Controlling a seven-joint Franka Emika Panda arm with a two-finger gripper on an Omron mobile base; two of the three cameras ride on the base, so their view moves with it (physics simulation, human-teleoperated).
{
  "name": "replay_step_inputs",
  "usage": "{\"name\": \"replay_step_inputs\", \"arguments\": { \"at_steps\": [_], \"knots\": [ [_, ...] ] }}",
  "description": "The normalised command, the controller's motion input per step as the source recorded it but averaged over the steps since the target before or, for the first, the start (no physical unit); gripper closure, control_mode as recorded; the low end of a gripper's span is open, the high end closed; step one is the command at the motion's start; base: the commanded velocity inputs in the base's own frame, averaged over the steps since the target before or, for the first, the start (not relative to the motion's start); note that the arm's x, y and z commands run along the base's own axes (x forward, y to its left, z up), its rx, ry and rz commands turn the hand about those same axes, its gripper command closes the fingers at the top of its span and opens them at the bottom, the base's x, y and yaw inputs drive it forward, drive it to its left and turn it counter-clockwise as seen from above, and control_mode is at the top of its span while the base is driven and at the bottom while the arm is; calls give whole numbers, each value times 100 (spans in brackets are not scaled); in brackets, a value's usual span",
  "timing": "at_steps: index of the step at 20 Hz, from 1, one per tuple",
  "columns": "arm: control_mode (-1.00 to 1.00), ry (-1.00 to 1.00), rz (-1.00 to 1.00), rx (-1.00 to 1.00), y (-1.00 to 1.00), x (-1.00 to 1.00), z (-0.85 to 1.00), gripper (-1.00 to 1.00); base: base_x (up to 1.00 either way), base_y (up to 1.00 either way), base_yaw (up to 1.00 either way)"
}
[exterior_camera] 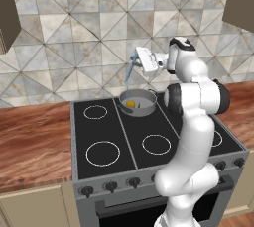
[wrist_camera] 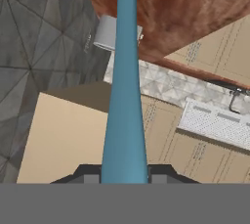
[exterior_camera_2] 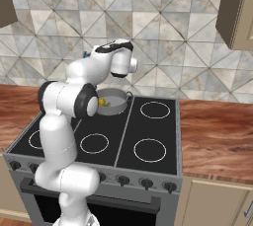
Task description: Put the lemon and lemon wedge in the pot. Retrieve the spatula and lightly stir the vegetables in the pot.
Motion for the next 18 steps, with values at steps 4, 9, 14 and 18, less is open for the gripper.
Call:
{"name": "replay_step_inputs", "arguments": {
  "at_steps": [4, 9, 14, 18],
  "knots": [
    [-100, -19, 0, -7, -19, 23, -31, 100, 0, 0, 0],
    [-100, -1, 0, -4, -11, 12, -30, 100, 0, 0, 0],
    [-100, 23, -6, 0, -2, 14, -15, 100, 0, 0, 0],
    [-100, 6, -4, 0, 0, 34, -30, 100, 0, 0, 0]
  ]
}}
